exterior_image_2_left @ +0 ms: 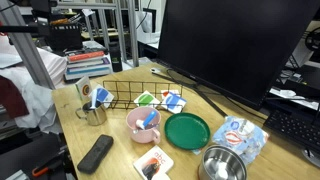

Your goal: Move the black object from the right from the left

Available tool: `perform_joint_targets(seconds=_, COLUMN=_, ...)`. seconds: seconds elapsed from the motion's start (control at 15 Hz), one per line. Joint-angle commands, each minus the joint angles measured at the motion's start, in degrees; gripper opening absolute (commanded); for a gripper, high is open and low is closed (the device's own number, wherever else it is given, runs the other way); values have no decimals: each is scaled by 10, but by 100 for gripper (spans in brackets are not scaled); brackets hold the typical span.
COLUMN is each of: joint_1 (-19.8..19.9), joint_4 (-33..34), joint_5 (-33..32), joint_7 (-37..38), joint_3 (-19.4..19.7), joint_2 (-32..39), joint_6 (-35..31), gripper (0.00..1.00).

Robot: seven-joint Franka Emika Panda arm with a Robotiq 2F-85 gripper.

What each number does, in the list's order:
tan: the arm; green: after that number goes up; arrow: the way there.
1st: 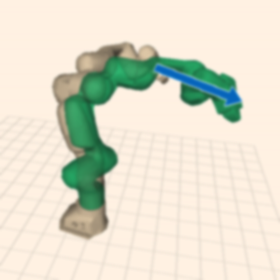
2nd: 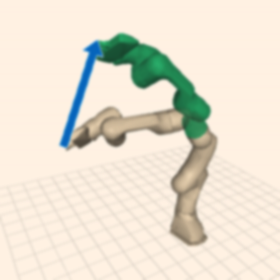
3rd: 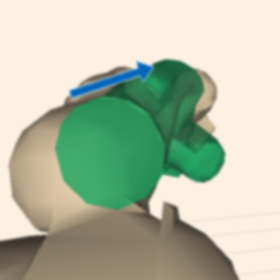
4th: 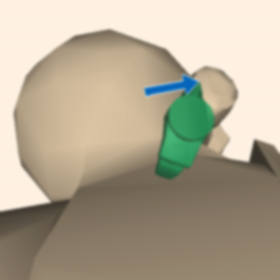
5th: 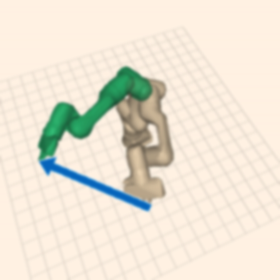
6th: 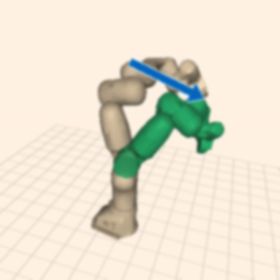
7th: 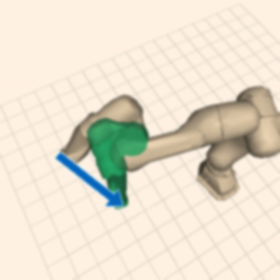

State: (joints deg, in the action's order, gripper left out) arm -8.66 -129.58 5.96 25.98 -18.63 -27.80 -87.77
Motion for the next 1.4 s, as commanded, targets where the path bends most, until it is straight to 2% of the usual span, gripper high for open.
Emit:
perform_joint_targets(seconds=0.0, joint_1=-2, joint_4=1, joint_5=-1, joint_7=1, joint_3=2, joint_2=1, joint_6=1, gripper=100)
perform_joint_targets(seconds=0.87, joint_1=-1, joint_4=0, joint_5=2, joint_7=4, joint_3=3, joint_2=1, joint_6=0, gripper=100)
perform_joint_targets(seconds=1.33, joint_1=26, joint_4=-20, joint_5=3, joint_7=75, joint_3=14, joint_2=4, joint_6=-27, gripper=100)
